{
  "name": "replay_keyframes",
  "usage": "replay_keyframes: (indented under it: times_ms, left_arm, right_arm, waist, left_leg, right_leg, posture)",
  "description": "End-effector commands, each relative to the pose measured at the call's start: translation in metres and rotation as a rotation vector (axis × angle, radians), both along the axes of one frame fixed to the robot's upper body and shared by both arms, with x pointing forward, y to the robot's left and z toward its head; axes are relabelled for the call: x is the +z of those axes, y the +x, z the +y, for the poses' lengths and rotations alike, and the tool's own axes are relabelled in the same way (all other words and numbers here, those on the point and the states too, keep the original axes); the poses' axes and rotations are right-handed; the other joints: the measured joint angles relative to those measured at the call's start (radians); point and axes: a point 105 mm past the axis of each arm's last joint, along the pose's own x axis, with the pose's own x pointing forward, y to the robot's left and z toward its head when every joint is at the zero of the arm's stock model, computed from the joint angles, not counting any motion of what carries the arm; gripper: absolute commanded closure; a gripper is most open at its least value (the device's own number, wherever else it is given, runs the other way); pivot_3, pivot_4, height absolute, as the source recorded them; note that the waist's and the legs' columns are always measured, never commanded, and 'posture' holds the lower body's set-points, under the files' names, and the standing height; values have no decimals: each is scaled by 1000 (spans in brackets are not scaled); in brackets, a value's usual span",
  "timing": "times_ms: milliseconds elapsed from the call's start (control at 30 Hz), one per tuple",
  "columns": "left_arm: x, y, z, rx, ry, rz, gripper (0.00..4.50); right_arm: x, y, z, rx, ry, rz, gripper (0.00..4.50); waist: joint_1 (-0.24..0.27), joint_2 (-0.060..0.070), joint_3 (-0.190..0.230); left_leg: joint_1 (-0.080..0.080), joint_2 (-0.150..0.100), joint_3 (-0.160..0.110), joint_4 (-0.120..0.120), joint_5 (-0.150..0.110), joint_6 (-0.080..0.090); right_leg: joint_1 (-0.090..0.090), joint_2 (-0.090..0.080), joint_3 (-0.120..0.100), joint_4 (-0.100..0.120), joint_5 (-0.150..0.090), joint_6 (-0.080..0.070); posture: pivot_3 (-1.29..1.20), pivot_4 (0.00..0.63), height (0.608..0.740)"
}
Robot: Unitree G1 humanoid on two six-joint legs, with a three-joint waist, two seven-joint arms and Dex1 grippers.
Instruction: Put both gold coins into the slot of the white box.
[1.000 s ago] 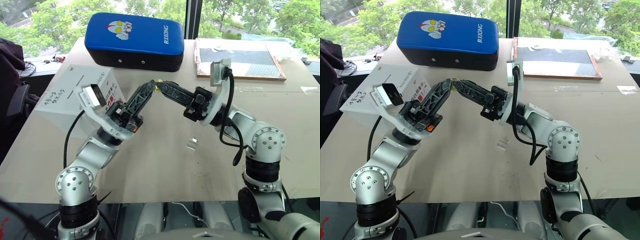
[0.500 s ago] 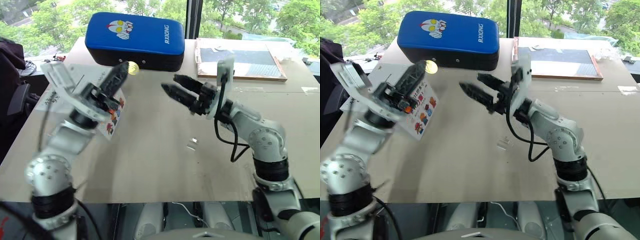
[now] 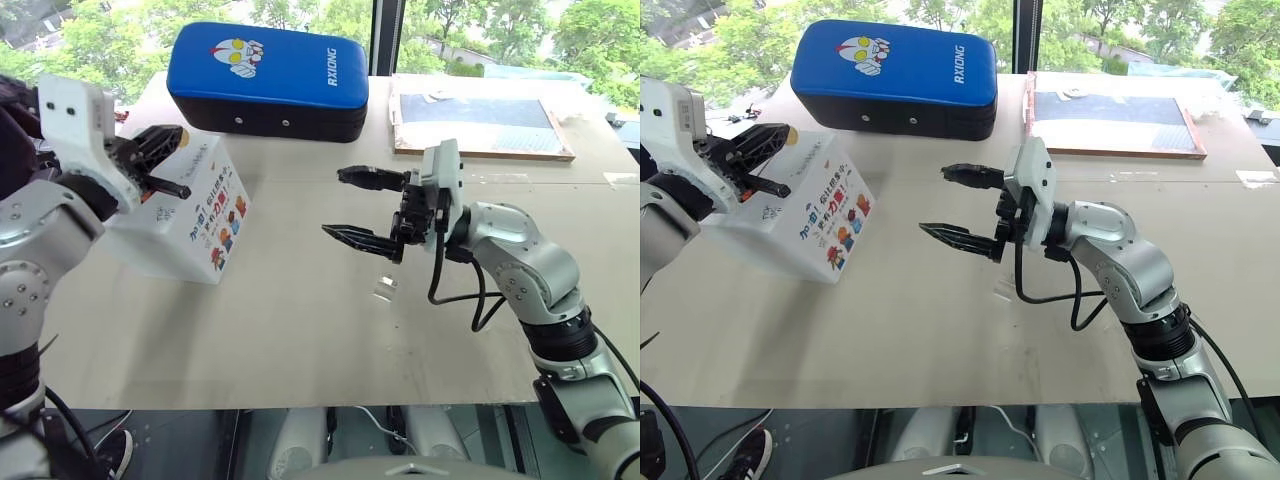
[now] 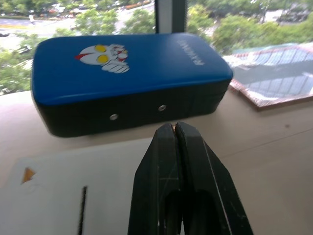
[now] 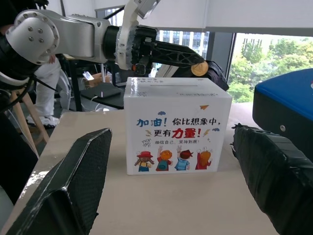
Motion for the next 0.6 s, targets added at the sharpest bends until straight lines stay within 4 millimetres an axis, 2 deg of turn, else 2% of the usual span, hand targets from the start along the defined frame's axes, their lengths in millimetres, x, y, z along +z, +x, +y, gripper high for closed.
replay_keyframes:
  times_ms: [33, 133, 433, 600]
  left_arm:
    - [2, -8, 16, 82, 56, -6, 4500]
    - [-8, -10, 28, 122, 88, 39, 4500]
    - [-20, -18, 57, 242, 115, 123, 4500]
    - [-29, -21, 66, 279, 117, 172, 4500]
  right_arm:
    - [12, 0, -4, -12, 31, -61, 265]
    - [12, 0, -3, -12, 38, -58, 265]
    - [11, 3, -4, -18, 38, -58, 265]
    - [11, 4, -5, -25, 38, -60, 265]
  waist:
    - [-1, 0, 0]
    - [-3, 0, 0]
    - [-3, 0, 0]
    - [-8, 0, 0]
  left_leg:
    - [0, 0, 0, 0, 0, 0]
    - [0, 0, 0, -1, 0, 0]
    - [0, 0, 1, -1, 0, 0]
    - [1, 1, 1, -1, 0, 0]
  right_leg:
    - [0, -1, 0, 0, 0, 0]
    - [-1, -4, 0, 1, 0, 0]
    - [-1, -4, 1, 1, 0, 0]
    - [-2, -4, 1, 2, 0, 0]
  posture:
    - [0, 150, 740]
    - [0, 150, 740]
    - [0, 150, 740]
    - [0, 150, 740]
